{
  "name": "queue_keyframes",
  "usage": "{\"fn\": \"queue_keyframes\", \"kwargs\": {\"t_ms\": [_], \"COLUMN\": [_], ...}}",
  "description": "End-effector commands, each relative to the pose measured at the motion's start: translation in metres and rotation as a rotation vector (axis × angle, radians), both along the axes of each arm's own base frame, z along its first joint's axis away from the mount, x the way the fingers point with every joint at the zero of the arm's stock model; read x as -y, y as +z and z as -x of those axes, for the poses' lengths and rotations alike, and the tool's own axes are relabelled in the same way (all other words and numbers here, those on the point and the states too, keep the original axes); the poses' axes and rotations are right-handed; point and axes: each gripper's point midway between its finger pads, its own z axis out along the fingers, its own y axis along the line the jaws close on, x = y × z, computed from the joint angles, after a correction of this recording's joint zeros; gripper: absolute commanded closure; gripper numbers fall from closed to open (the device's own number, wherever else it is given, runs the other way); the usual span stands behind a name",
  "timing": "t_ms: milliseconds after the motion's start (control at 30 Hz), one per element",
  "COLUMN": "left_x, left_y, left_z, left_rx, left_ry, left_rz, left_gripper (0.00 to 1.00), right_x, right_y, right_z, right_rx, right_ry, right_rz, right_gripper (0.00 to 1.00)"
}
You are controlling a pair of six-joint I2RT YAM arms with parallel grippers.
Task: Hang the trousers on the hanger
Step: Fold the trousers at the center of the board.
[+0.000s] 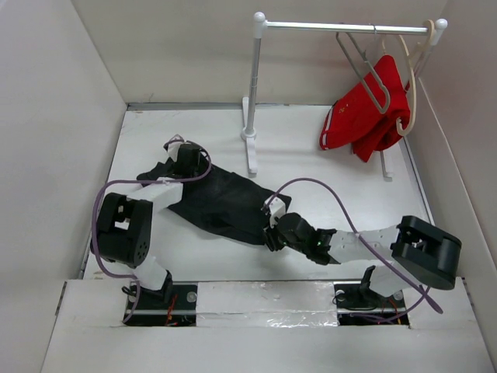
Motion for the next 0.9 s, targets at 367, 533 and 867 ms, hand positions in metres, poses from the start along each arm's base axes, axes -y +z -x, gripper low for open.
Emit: {"fn": "queue_keyframes", "kwargs": {"t_ms": [367,533,867], "left_x": [-0.084,-0.103,-0.124], "left_y": [-0.027,-0.032,0.033], "left_z": [-0.026,-0.017,0.044], "left_rx": [0.001,0.008,0.247], "left_ry": [0.259,0.344,0.503], "left_rz": [0.154,0.210,0.202], "left_gripper": [0.54,0.54,0.54], "right_x": [0.030,0.053,0.085], "right_y": [-0.026,-0.042,-0.015], "right_z": [0.026,0.048,0.053], "right_rx": [-0.015,-0.065,-0.036], "right_ry": [-0.170,-0.161,-0.188], "right_rz": [0.094,0.094,0.041], "right_gripper": [1.00,1.00,0.39]}}
